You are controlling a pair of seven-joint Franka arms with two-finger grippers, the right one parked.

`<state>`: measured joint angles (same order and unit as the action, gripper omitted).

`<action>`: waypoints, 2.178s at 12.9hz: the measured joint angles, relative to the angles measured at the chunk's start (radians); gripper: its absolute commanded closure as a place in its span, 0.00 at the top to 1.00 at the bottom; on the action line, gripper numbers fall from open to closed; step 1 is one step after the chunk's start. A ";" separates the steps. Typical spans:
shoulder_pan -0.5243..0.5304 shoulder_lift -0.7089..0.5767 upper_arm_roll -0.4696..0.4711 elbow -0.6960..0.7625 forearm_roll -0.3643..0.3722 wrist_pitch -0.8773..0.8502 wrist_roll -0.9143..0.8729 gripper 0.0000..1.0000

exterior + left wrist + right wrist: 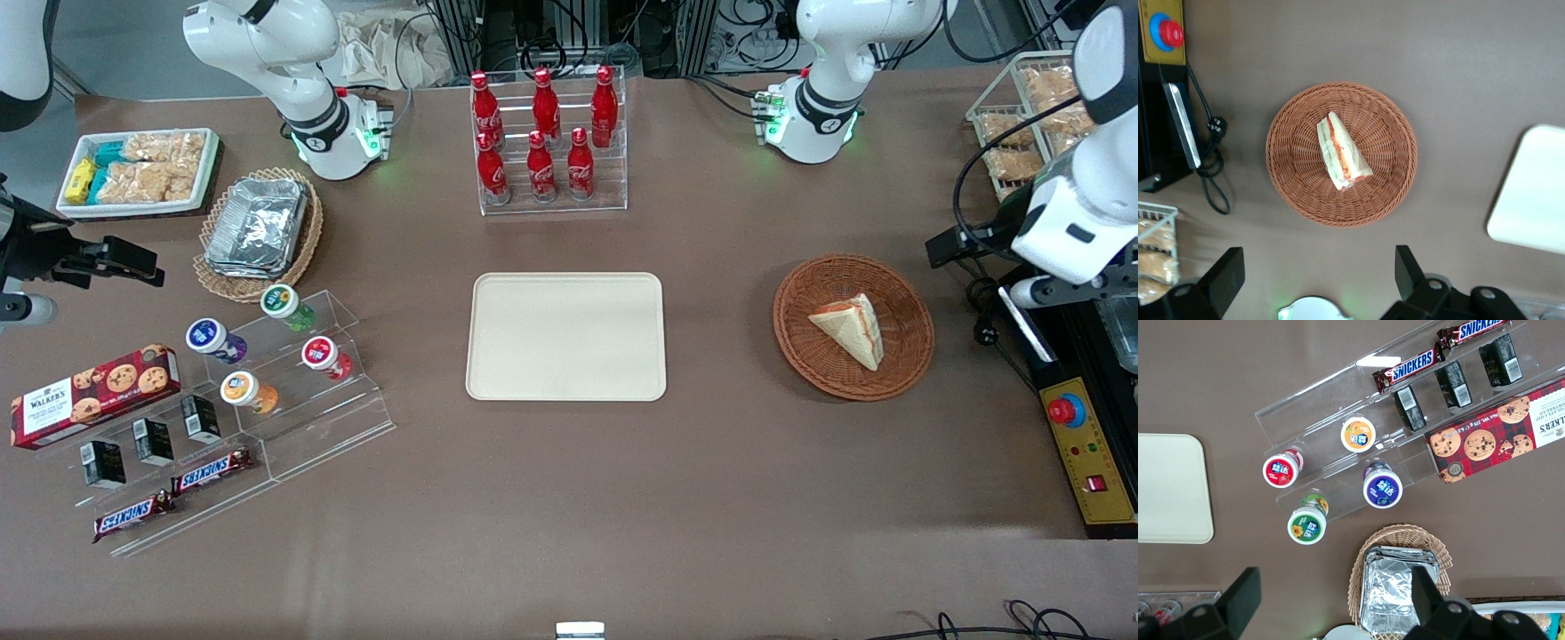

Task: Place sandwich from basket to tray
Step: 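Move the left gripper over the wrapped sandwich in the wicker basket, then lower the left gripper and close it on the wrapped sandwich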

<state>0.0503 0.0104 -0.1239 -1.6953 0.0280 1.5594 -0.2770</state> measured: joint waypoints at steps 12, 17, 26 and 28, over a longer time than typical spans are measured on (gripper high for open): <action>0.005 -0.082 0.013 -0.707 -0.011 0.725 -0.501 1.00; 0.008 -0.001 0.025 -0.810 -0.011 0.942 -0.524 1.00; 0.007 0.045 0.024 -0.826 -0.012 1.021 -0.532 0.00; 0.005 0.031 0.017 -0.809 -0.010 1.009 -0.532 0.00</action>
<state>0.0553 0.0416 -0.1066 -2.5042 0.0178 2.5688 -0.8094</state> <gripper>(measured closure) 0.670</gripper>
